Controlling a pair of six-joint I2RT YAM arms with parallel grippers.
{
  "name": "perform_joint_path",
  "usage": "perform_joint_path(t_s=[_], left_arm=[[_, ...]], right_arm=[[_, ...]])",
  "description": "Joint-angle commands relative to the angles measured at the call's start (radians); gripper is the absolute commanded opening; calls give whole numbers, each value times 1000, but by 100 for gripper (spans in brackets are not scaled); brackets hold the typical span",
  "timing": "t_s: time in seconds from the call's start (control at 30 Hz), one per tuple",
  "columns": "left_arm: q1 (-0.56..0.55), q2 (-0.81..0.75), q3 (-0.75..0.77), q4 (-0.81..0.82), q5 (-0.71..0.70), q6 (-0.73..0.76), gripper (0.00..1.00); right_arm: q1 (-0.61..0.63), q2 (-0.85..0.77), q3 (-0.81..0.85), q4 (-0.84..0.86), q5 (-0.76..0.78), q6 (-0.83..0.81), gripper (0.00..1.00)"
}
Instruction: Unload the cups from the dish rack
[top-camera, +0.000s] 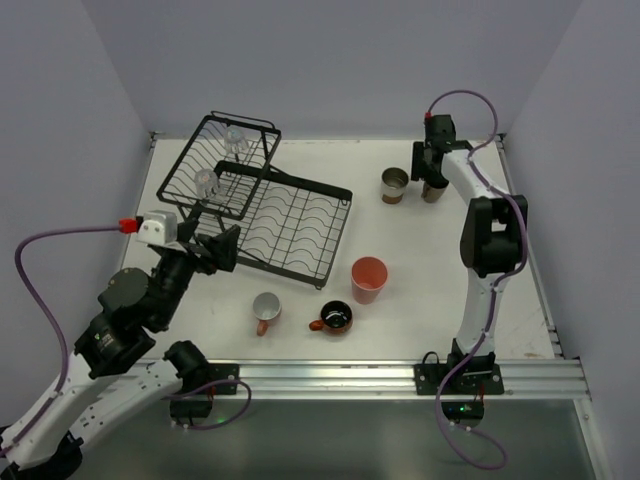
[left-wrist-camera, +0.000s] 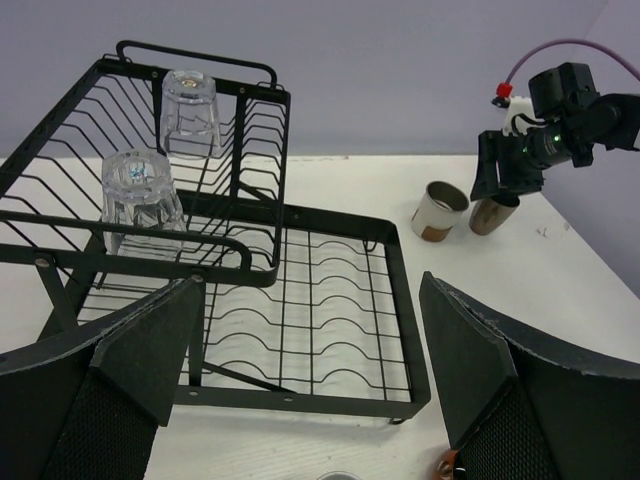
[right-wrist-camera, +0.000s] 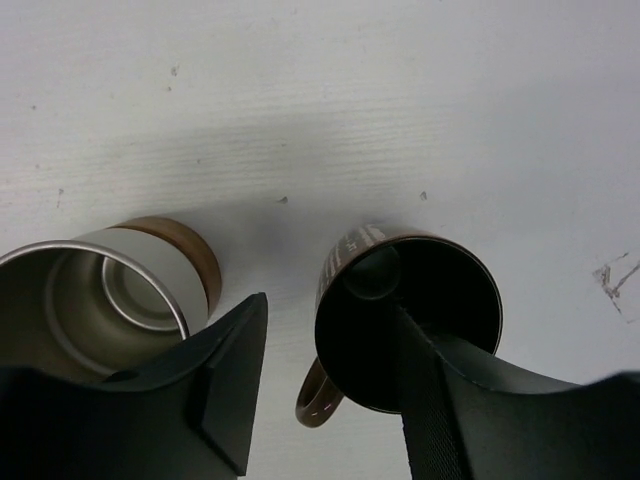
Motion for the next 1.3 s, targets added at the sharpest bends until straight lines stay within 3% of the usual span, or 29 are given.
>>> perform_joint_path(t_s=[0.0,0.17,0.33,0.47,0.6,0.8,0.9,1.07,1.27], left_arm=[[6,73,87,-21,-35,-26,100],[6,202,208,-41,-64,-26,100],[6,332,363,-97,-127,-13,100],[8,492,495,-140,-190,0,100],[38,625,598,-157,-231,40,100],[233,861,791,-205,-74,69,85],[270,973,880,-235,-14,65,82],[362,1142,984,-258,81,40,87],[432,1244,1043,-252,57,34,89]], right_arm=[[-4,-87,40,8,-37,-3,56],[-4,-179,20,9,-61,23,74],[-3,-375,-65,52,-93,76,91],[-4,-549,-195,132,-161,167,93],[-3,-728,-429,285,-259,248,93],[46,-957,-704,464,-369,334,93],[62,-1035,-788,517,-412,349,93],[63,-1121,-891,600,-440,368,93],[68,-1124,-902,618,-485,379,93]])
